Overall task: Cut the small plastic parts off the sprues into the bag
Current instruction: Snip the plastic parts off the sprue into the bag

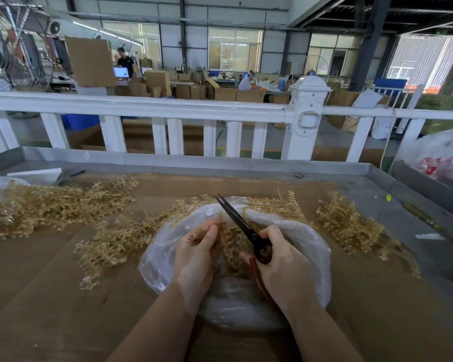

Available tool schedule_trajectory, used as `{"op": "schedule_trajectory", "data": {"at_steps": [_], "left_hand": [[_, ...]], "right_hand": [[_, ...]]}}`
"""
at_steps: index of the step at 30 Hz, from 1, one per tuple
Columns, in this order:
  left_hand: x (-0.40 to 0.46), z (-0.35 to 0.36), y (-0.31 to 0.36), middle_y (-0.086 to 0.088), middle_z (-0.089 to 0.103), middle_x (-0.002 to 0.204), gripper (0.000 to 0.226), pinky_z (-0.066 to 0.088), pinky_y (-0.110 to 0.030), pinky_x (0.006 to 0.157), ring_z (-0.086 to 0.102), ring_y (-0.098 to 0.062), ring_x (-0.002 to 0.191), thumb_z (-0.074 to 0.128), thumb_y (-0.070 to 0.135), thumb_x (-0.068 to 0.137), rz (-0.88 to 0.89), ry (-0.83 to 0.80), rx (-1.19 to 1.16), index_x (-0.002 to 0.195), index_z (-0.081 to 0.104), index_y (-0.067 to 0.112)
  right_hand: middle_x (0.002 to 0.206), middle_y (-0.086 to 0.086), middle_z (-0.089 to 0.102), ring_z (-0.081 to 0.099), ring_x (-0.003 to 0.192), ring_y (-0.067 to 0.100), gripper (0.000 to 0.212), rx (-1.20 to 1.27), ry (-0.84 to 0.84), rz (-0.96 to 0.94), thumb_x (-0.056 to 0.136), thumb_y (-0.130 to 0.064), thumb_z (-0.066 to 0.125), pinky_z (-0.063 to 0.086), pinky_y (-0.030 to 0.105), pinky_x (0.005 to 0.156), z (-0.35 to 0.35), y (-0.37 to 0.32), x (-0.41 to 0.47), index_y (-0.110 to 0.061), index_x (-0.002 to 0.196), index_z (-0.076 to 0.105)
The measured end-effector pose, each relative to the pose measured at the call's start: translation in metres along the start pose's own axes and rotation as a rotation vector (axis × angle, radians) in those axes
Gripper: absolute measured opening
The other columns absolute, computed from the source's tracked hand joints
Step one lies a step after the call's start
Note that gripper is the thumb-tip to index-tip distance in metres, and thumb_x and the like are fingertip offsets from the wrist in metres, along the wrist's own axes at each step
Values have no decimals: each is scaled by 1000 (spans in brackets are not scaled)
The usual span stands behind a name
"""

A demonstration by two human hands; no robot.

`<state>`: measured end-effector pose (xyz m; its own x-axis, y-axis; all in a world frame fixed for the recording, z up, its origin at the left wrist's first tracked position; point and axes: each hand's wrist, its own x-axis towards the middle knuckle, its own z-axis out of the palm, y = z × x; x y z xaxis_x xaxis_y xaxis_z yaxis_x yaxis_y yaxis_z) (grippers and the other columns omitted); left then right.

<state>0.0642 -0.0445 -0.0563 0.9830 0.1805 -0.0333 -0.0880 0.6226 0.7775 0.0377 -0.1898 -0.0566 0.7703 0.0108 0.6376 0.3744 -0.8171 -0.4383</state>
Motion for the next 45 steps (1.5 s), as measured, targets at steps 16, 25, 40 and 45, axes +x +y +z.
{"op": "schedule_trajectory", "data": {"at_steps": [16,25,40,45], "left_hand": [[-3,3,9,-5,71,100,47,56,-26,81,69,-15,89,64,-15,71,60,69,-72,109,65,12],[-2,0,10,-9,67,113,44,52,-24,85,64,-17,101,61,-20,72,102,75,-64,102,66,10],[-4,1,17,-13,68,102,45,56,-20,70,64,-20,85,54,-20,78,52,155,-182,111,63,11],[-4,0,21,-4,72,83,43,57,-19,65,69,-10,67,52,-19,81,36,186,-278,110,63,11]], "right_hand": [[89,-9,68,64,84,9,41,56,-70,41,73,-48,74,52,22,68,-7,-4,0,-22,101,57],[89,-13,66,61,82,4,40,47,-103,30,73,-47,75,42,9,63,-6,-2,-1,-24,99,55],[92,-20,57,50,89,-1,37,42,-272,-7,74,-54,68,34,8,67,-3,5,-1,-39,96,43],[92,-21,56,50,89,-1,38,37,-270,-14,73,-55,68,38,11,71,-2,6,-1,-41,96,42]]}}
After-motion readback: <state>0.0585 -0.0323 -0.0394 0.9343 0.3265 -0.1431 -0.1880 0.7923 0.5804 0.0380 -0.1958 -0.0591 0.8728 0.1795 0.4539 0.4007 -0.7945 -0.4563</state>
